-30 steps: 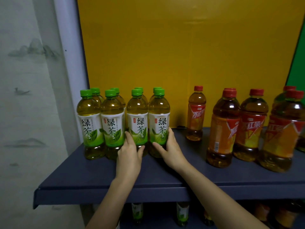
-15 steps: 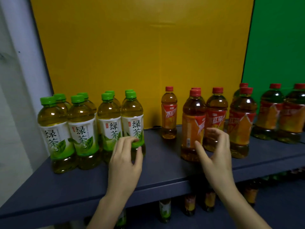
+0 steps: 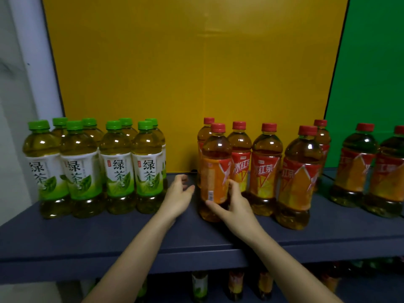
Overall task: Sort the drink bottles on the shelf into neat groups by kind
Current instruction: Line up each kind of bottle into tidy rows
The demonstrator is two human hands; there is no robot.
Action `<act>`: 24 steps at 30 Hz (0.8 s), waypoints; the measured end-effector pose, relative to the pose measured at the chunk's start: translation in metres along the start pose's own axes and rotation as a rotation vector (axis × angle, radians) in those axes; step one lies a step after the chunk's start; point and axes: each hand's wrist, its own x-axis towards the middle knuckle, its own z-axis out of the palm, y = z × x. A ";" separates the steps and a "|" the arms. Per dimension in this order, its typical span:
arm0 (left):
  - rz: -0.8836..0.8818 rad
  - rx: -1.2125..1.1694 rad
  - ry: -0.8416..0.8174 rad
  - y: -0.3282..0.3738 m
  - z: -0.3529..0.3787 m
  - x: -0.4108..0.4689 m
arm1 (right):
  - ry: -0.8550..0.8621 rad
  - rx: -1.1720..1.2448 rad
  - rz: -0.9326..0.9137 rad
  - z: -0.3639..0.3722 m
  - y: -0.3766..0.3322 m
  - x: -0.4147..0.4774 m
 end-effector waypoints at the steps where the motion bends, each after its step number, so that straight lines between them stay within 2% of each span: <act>1: -0.034 -0.025 0.008 -0.001 0.004 0.007 | -0.022 0.010 -0.015 0.001 0.001 0.004; 6: -0.248 -0.281 0.017 -0.006 0.013 0.036 | -0.065 0.032 -0.031 0.016 0.009 0.021; 10: -0.300 -0.293 0.039 -0.017 0.021 0.051 | 0.022 0.030 -0.023 0.021 0.015 0.029; 14: -0.230 -0.233 0.006 -0.004 0.033 0.048 | 0.057 -0.019 -0.009 0.006 0.028 0.037; 17: -0.171 -0.160 -0.038 -0.003 0.043 0.057 | 0.094 0.037 0.015 -0.006 0.037 0.046; 24: -0.080 -0.073 -0.011 -0.006 0.062 0.076 | 0.173 0.067 0.091 -0.011 0.052 0.062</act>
